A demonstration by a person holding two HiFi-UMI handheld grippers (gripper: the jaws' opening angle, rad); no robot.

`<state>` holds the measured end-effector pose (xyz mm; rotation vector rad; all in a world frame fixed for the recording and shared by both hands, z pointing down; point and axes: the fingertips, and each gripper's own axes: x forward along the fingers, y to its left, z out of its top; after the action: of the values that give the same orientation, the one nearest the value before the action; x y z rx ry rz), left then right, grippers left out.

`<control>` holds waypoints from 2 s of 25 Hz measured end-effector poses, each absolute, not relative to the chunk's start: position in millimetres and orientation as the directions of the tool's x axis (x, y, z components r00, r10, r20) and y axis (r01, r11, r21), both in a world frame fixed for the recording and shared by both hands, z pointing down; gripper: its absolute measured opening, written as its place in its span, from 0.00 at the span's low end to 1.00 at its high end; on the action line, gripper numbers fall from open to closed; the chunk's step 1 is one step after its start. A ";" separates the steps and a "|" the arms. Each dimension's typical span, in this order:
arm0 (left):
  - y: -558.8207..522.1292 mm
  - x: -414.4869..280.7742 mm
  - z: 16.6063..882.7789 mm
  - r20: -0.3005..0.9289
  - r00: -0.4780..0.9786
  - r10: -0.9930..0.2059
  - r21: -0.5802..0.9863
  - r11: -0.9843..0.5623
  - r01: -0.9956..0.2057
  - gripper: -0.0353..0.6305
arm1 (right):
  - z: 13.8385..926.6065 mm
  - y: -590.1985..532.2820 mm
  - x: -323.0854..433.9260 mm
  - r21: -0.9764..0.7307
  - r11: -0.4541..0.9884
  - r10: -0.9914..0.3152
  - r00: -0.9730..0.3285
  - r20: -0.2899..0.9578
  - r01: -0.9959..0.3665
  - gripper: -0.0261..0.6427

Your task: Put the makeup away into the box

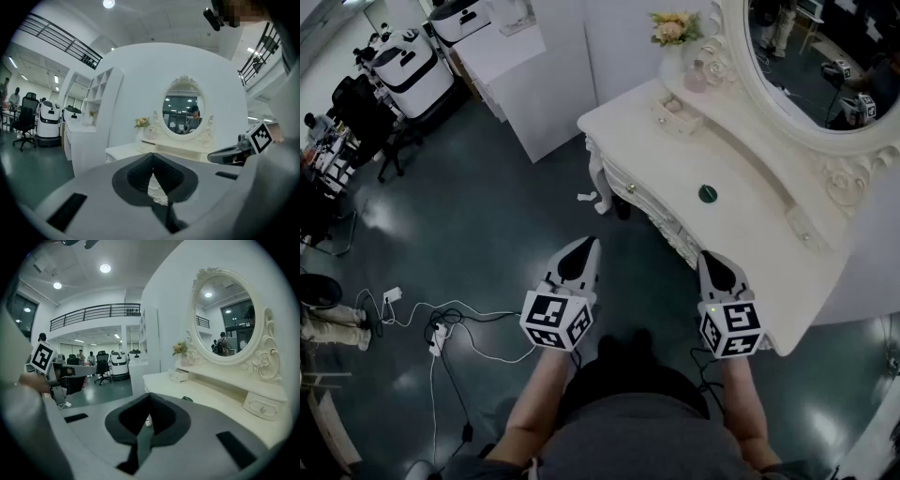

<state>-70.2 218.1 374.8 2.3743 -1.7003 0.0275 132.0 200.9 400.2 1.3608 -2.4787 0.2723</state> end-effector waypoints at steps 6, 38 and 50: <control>219.7 -61.7 369.9 0.127 0.342 -0.931 0.161 -0.321 -0.933 0.06 | 397.2 200.2 130.9 -0.035 0.549 -0.781 -0.528 0.333 -0.835 0.04; 133.1 -88.7 388.1 0.168 0.317 -0.933 0.143 -0.295 -0.945 0.06 | 409.6 92.6 143.0 0.026 0.473 -0.815 -0.426 0.393 -0.881 0.22; 10.5 -116.7 401.9 0.183 0.429 -0.885 0.188 -0.397 -0.898 0.06 | 439.6 15.7 144.7 0.055 0.314 -0.834 -0.248 0.493 -0.948 0.22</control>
<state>-116.7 10.5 401.9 2.4279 -1.5508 0.0779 144.7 15.7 439.6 1.5781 -2.1529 0.3534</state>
